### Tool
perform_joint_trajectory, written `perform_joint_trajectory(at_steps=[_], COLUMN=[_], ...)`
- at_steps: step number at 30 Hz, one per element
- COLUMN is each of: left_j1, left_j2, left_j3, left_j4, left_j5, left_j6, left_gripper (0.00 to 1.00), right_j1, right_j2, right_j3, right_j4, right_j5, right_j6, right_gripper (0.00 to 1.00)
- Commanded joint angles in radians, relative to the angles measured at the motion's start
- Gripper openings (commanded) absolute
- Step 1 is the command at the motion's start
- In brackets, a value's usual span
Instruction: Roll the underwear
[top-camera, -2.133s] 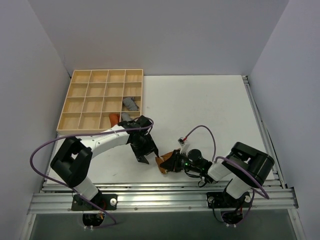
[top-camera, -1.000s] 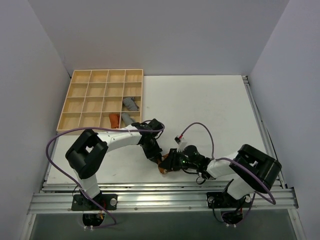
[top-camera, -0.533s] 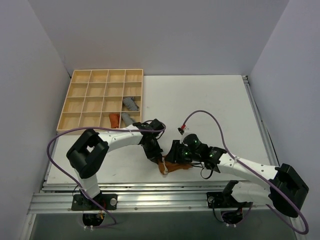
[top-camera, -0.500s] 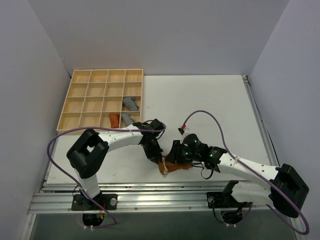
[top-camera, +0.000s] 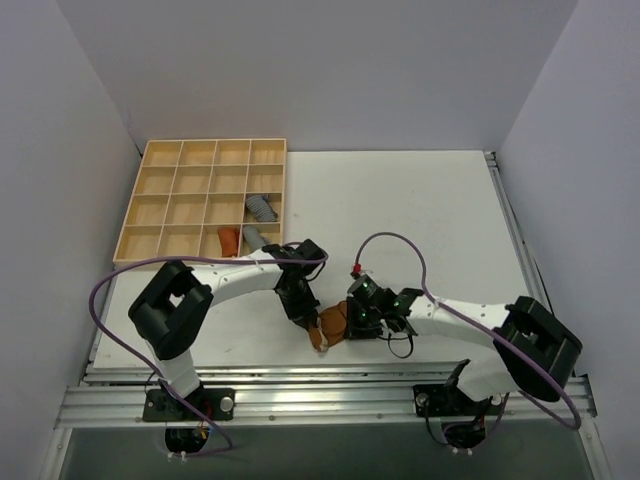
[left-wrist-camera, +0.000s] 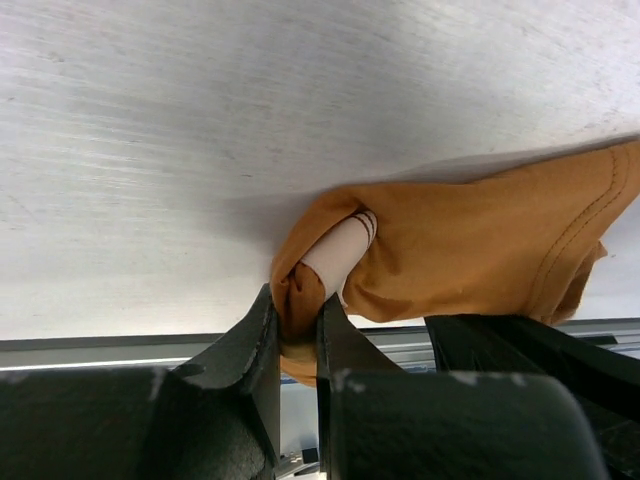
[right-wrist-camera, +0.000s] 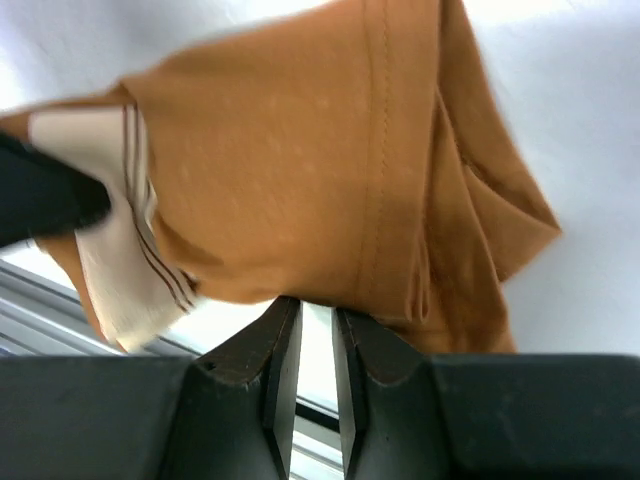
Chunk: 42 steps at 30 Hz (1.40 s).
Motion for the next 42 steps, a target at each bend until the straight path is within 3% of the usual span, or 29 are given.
perform_joint_trajectory(at_steps=[1, 8, 12, 15, 19, 22, 42], left_j1=[0.013, 0.024, 0.028, 0.033, 0.044, 0.05, 0.064], left_j2=[-0.009, -0.023, 0.026, 0.067, 0.101, 0.11, 0.133], left_j3=[-0.049, -0.043, 0.02, 0.058, 0.081, 0.088, 0.118], left_j4=[-0.093, -0.14, -0.181, -0.221, -0.223, -0.231, -0.263], left_j5=[-0.106, -0.145, -0.145, -0.166, -0.128, -0.123, -0.122], left_j6=[-0.03, -0.04, -0.026, -0.009, -0.001, 0.006, 0.006], left_gripper=[0.02, 0.02, 0.02, 0.02, 0.02, 0.02, 0.02], right_j1=[-0.014, -0.086, -0.043, 0.066, 0.152, 0.178, 0.327], right_j2=[0.109, 0.238, 0.093, -0.03, -0.095, -0.104, 0.201], right_j3=[0.058, 0.218, 0.216, 0.207, 0.178, 0.176, 0.294], right_j4=[-0.012, -0.018, -0.066, -0.083, -0.004, 0.041, 0.159], right_j5=[0.087, 0.1, 0.109, 0.176, 0.196, 0.178, 0.308], right_j6=[-0.064, -0.228, -0.205, -0.193, -0.205, -0.239, -0.308], right_gripper=[0.15, 0.17, 0.23, 0.3, 0.45, 0.49, 0.5])
